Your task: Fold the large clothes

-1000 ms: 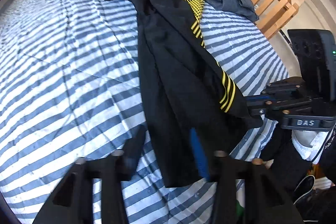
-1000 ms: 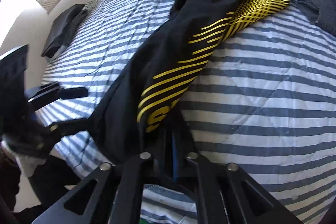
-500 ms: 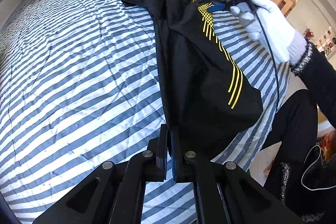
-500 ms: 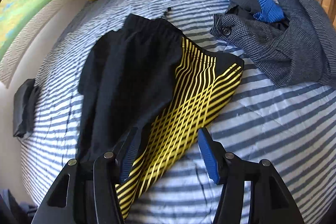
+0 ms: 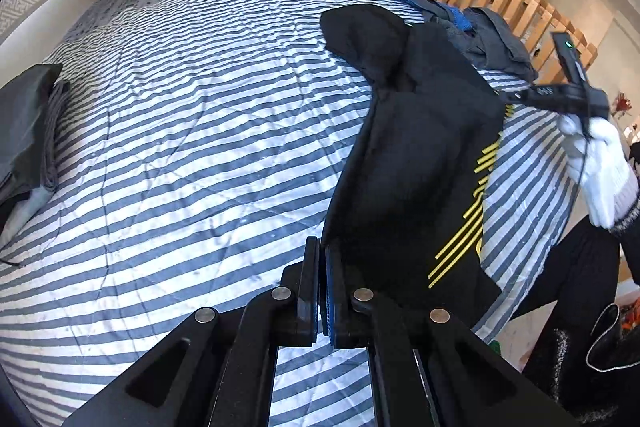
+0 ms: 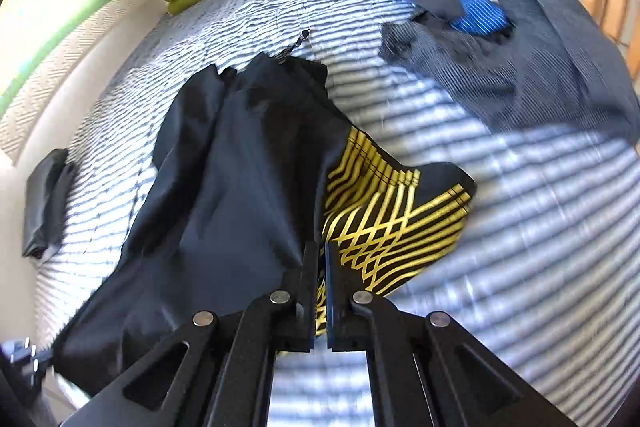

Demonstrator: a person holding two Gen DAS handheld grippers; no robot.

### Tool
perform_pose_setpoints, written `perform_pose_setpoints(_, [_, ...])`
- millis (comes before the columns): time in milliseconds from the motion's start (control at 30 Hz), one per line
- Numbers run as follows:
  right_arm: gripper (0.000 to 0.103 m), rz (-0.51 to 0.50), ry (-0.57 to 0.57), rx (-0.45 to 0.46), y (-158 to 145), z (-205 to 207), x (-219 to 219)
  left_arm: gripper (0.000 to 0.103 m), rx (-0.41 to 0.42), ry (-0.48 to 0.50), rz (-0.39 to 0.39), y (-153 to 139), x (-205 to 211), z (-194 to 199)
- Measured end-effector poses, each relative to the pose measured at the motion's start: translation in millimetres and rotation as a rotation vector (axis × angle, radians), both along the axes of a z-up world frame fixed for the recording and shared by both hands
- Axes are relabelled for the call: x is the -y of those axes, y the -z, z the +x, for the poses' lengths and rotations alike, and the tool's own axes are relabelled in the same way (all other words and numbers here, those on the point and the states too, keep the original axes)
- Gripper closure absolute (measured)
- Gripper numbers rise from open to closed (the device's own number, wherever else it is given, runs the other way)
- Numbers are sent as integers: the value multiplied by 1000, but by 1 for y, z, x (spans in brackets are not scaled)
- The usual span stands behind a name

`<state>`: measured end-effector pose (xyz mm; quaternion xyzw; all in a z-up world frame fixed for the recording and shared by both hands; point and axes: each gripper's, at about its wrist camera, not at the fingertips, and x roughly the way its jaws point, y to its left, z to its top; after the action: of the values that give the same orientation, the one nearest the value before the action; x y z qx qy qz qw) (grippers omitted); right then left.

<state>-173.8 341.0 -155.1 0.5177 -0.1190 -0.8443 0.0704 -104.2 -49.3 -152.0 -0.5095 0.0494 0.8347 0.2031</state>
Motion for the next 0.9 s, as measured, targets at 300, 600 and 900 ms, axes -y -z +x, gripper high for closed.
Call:
perform_pose_setpoints(300, [100, -81, -186, 133, 21, 129, 8, 98, 2, -56, -111, 6, 11, 5])
perform_pose_setpoints(600, [65, -41, 23, 2, -11, 125, -48, 70, -55, 107, -12, -36, -77, 2])
perform_pose_setpoints(900, [71, -85, 18, 104, 29, 70, -66, 48, -20, 374, 54, -20, -227, 4])
